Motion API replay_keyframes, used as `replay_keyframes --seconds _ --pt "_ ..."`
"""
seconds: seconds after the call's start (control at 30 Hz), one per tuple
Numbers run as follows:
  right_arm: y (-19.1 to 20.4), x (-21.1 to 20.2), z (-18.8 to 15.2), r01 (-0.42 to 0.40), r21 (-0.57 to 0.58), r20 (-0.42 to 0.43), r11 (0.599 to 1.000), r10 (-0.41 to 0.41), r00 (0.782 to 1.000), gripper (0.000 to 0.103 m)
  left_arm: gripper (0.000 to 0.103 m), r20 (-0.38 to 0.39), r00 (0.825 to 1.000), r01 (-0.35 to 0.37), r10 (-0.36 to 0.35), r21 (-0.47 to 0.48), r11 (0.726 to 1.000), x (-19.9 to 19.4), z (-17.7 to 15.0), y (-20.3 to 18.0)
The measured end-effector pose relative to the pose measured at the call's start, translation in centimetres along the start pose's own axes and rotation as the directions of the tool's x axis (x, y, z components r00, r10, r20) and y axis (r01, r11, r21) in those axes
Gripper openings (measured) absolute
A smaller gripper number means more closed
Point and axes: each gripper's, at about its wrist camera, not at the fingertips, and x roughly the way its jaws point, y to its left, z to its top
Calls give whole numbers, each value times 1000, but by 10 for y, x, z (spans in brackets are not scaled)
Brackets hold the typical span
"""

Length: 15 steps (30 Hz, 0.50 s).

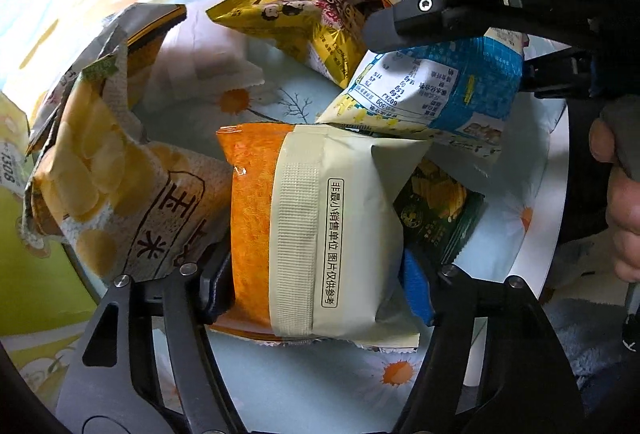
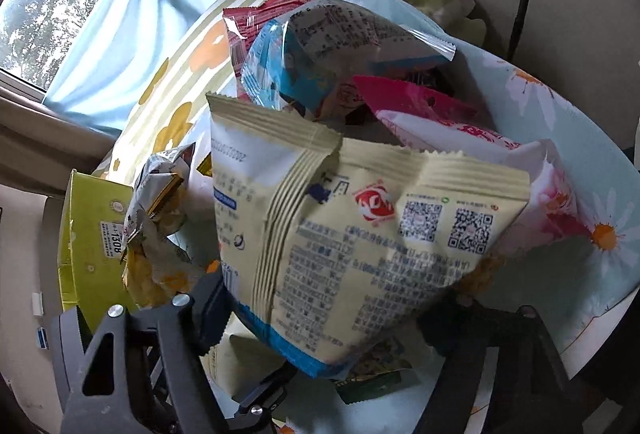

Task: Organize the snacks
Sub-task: 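Grasp the orange-and-cream bag with the left tool while the right tool grasps the white-blue bag, then carry both bags into the yellow box and open both tools to release them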

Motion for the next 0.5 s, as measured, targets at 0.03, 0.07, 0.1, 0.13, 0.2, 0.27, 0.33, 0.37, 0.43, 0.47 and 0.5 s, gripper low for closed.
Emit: replay_keyframes --seconds 0.03,0.07,0.1,0.13,0.2,0.27,0.33,0.37,0.43,0.47,0.5 --pt "0 -1 0 -1 -3 4 1000 1 1000 70 65 2 1000 0 0 -2 1000 2 0 4" --pt "1 -2 -1 -1 -10 9 1000 2 1000 69 65 5 1000 -5 6 -6 1000 2 0 5" --pt "2 -2 -1 -2 -18 11 1000 2 1000 66 64 5 1000 -8 9 -9 1000 0 -3 7" --pt "2 -4 -2 -4 -24 13 1000 5 1000 61 64 7 1000 -12 12 -15 1000 -4 -5 6" --pt "3 -7 -4 -20 -39 9 999 20 1000 59 64 13 1000 -19 19 -31 999 -7 -9 6" --pt "5 -12 -5 -27 -53 16 998 28 999 58 64 20 999 -30 31 -45 999 -11 -11 5" --pt "6 -17 -6 -39 -67 23 997 41 999 57 64 28 998 -49 51 -59 997 -18 -13 2" --pt "6 -22 -5 -47 -78 30 996 50 998 57 64 36 997 -61 63 -68 996 -22 -14 1" --pt "5 -32 -5 -58 -98 38 994 62 997 57 64 52 995 -78 82 -85 993 -30 -14 -3" --pt "5 -36 -5 -62 -105 42 993 67 997 57 64 64 994 -87 94 -97 991 -37 -15 -6" --pt "5 -43 -6 -69 -116 47 991 75 996 57 64 71 992 -94 102 -108 990 -42 -16 -8"
